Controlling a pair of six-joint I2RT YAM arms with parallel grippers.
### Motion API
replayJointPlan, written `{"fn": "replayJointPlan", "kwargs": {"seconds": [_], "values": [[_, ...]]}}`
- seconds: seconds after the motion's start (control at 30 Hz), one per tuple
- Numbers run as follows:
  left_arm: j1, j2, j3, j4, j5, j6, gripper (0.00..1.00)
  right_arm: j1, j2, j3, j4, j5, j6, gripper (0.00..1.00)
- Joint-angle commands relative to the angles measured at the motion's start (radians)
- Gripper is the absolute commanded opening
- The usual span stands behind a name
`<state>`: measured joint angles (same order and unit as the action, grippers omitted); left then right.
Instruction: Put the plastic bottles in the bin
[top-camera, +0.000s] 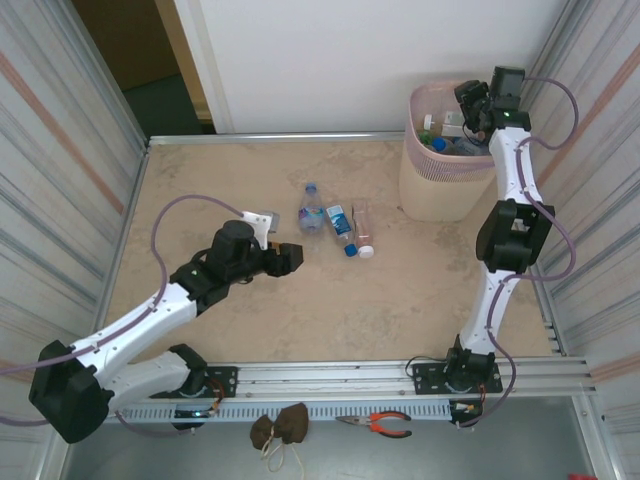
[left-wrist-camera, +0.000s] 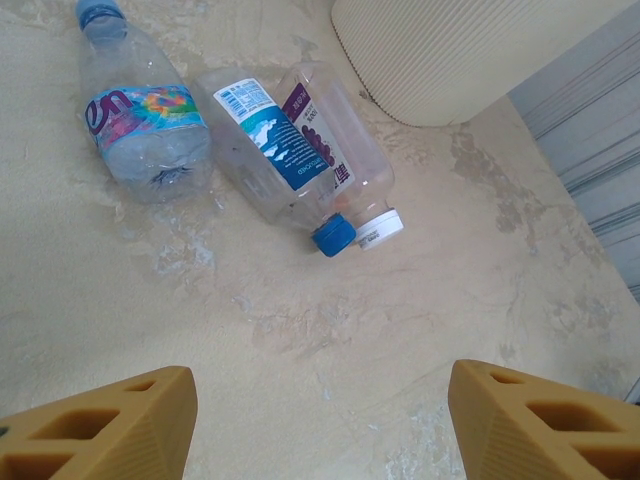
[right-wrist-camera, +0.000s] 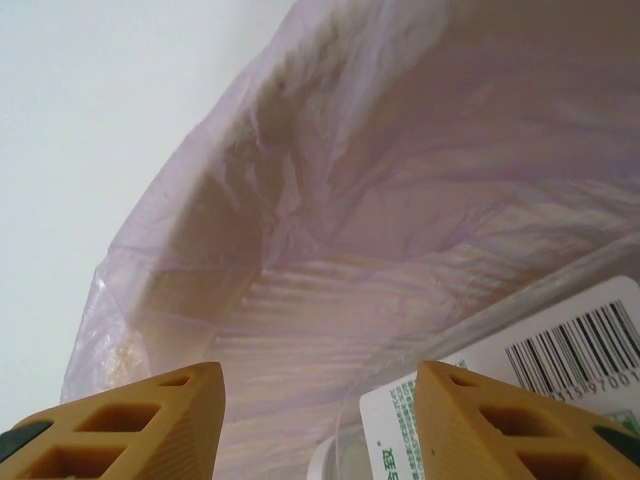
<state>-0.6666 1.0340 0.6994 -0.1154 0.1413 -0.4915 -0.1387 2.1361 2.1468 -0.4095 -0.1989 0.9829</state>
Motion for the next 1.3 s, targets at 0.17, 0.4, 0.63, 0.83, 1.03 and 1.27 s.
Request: {"fn": "replayJointPlan", "kwargs": {"seconds": [0.17,0.4,0.63,0.83,1.03,1.27], "values": [[0.011,-0.013,0.028,0.015,0.015,0.010,0.68,-0.009,-0.143,0.004,-0.107,0.008,-0.041,0.55],[0.012,-0.006,0.031,0.022,0.006,0.032,0.68,-0.013,-0.280,-0.084,-0.137,-0.042,-0.130,0.58],[0.022,0.067,0.126,-0.054,-0.002,0.084,0.68,-0.016,-0.495,-0.300,-0.141,-0.049,-0.232,0.59],[0.089,0.185,0.242,-0.162,0.050,0.096,0.66,-0.018,-0.687,-0.490,-0.157,-0.028,-0.295,0.62],[0.121,0.365,0.406,-0.299,0.023,0.106,0.64,-0.019,-0.839,-0.619,-0.194,-0.014,-0.335,0.63],[0.121,0.608,0.608,-0.432,-0.053,0.126,0.70,-0.021,-0.960,-0.729,-0.229,-0.029,-0.339,0.63]]}}
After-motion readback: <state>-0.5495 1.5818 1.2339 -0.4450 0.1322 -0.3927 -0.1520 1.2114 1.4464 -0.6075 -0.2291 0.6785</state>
